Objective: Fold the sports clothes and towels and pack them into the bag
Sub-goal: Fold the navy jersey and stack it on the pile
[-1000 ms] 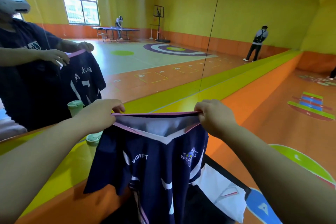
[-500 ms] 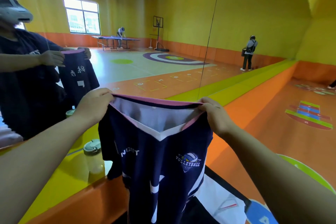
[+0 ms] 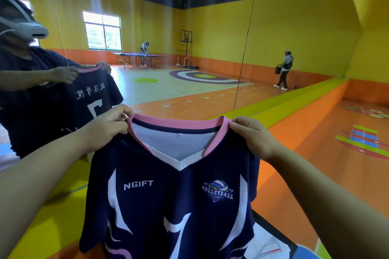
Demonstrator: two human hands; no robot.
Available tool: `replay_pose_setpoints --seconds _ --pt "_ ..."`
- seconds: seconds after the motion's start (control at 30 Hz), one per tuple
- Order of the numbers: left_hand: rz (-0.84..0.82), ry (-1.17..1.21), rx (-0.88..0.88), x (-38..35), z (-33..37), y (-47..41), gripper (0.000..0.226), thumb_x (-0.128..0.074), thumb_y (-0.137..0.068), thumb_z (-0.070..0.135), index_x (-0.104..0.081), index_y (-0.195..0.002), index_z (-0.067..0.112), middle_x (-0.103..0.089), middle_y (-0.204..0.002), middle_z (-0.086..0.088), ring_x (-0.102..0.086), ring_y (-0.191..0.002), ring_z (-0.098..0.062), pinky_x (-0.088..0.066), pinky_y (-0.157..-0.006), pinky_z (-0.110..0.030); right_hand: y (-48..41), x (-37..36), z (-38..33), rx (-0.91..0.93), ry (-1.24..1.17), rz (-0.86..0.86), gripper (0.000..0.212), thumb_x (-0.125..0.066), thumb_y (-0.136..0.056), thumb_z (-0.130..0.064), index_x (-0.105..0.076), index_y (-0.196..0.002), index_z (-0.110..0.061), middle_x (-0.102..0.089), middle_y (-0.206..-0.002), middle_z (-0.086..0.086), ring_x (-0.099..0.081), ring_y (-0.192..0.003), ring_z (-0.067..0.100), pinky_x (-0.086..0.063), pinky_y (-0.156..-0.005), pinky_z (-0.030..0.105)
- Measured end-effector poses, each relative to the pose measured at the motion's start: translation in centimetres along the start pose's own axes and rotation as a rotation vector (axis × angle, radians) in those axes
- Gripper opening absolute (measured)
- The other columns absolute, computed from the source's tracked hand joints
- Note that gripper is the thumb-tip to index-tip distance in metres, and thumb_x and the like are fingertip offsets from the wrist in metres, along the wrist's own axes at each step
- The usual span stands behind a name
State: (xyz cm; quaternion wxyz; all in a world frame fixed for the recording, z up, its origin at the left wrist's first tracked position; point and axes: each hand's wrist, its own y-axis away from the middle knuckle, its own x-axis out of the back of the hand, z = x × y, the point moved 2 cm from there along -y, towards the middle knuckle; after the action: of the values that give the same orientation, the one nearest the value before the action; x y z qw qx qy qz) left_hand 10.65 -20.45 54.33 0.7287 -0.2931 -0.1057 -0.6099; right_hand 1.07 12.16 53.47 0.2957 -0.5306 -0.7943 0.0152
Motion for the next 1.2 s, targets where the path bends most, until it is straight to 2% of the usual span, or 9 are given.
replay_pose_setpoints --seconds 0.1,0.2,0.43,0.5,0.63,0.73,0.93,1.0,1.2 --pt "0.057 -0.15 -0.032 0.0 0.2 0.0 0.007 -0.064 -0.076 0.028 -0.061 -0.08 0.024 -0.06 -0.081 -0.008 -0.052 -0.068 -0.014 -0.039 -0.065 -0.024 0.1 0.4 -0.5 0.03 0.131 0.098 0.023 -0.049 -0.098 -0.025 -0.061 -0.078 -0.023 -0.057 -0.073 -0.008 -0.049 -0.068 0.009 -0.037 -0.066 0.029" --pt "0.175 -0.29 -0.096 -0.2 0.7 0.3 0.006 -0.059 -0.091 0.018 -0.064 -0.088 0.017 -0.064 -0.081 -0.002 -0.058 -0.059 0.001 -0.038 -0.048 -0.006 0.3 0.5 -1.0 0.065 0.164 0.192 0.022 -0.049 -0.098 -0.025 -0.059 -0.078 -0.029 -0.058 -0.077 -0.011 -0.052 -0.07 0.004 -0.039 -0.064 0.024" --pt "0.407 -0.252 -0.22 -0.1 1.7 1.0 0.013 -0.052 -0.093 0.035 -0.06 -0.093 0.024 -0.061 -0.087 -0.01 -0.056 -0.081 -0.033 -0.044 -0.073 -0.043 0.4 0.8 -2.0 0.182 0.271 0.416 0.017 -0.049 -0.097 -0.024 -0.063 -0.092 -0.017 -0.059 -0.089 0.003 -0.049 -0.081 0.015 -0.034 -0.062 0.016" --pt "0.465 -0.268 -0.242 0.0 2.3 1.1 0.015 -0.053 -0.093 0.034 -0.059 -0.092 0.02 -0.06 -0.083 -0.011 -0.055 -0.08 -0.031 -0.043 -0.072 -0.041 0.5 0.9 -2.5 0.203 0.249 0.45 0.018 -0.048 -0.098 -0.024 -0.061 -0.092 -0.012 -0.06 -0.086 0.005 -0.051 -0.078 0.014 -0.033 -0.062 0.02" --pt "0.509 -0.302 -0.251 0.9 3.2 1.2 0.025 -0.062 -0.086 0.034 -0.06 -0.08 0.011 -0.06 -0.075 -0.018 -0.054 -0.074 -0.034 -0.039 -0.067 -0.034 1.0 1.3 -3.4 0.197 0.181 0.443 0.012 -0.053 -0.096 -0.028 -0.058 -0.085 -0.029 -0.058 -0.078 -0.02 -0.052 -0.071 -0.017 -0.036 -0.06 0.004" --pt "0.457 -0.32 -0.257 1.8 3.9 1.4 0.03 -0.063 -0.083 0.037 -0.065 -0.078 0.007 -0.064 -0.079 -0.021 -0.057 -0.079 -0.037 -0.037 -0.068 -0.031 1.3 1.6 -3.8 0.197 0.157 0.426 0.017 -0.056 -0.093 -0.03 -0.059 -0.077 -0.034 -0.061 -0.074 -0.017 -0.053 -0.067 -0.014 -0.037 -0.058 0.006" --pt "0.351 -0.23 -0.269 3.8 5.0 2.2 0.014 -0.062 -0.088 0.026 -0.068 -0.076 0.031 -0.069 -0.083 0.008 -0.06 -0.077 -0.007 -0.041 -0.071 -0.011 1.5 2.1 -4.5 0.236 0.091 0.418 0.022 -0.057 -0.093 -0.026 -0.06 -0.072 -0.032 -0.057 -0.066 -0.011 -0.048 -0.061 -0.004 -0.036 -0.058 0.012" --pt "0.355 -0.223 -0.308 4.4 5.6 2.4 0.028 -0.064 -0.088 0.018 -0.067 -0.073 0.041 -0.068 -0.085 0.014 -0.059 -0.074 0.002 -0.041 -0.071 -0.006 1.4 2.2 -4.7 0.247 0.079 0.423 0.022 -0.057 -0.093 -0.026 -0.061 -0.073 -0.034 -0.058 -0.066 -0.014 -0.049 -0.062 -0.004 -0.036 -0.059 0.012" --pt "0.481 -0.217 -0.39 5.2 7.4 3.2 0.029 -0.065 -0.086 0.021 -0.064 -0.071 0.047 -0.067 -0.086 0.014 -0.058 -0.074 0.003 -0.038 -0.069 -0.003 1.6 2.0 -6.2 0.278 -0.035 0.365 0.016 -0.057 -0.093 -0.022 -0.066 -0.08 -0.021 -0.05 -0.06 -0.011 -0.042 -0.056 -0.002 -0.033 -0.053 0.011"
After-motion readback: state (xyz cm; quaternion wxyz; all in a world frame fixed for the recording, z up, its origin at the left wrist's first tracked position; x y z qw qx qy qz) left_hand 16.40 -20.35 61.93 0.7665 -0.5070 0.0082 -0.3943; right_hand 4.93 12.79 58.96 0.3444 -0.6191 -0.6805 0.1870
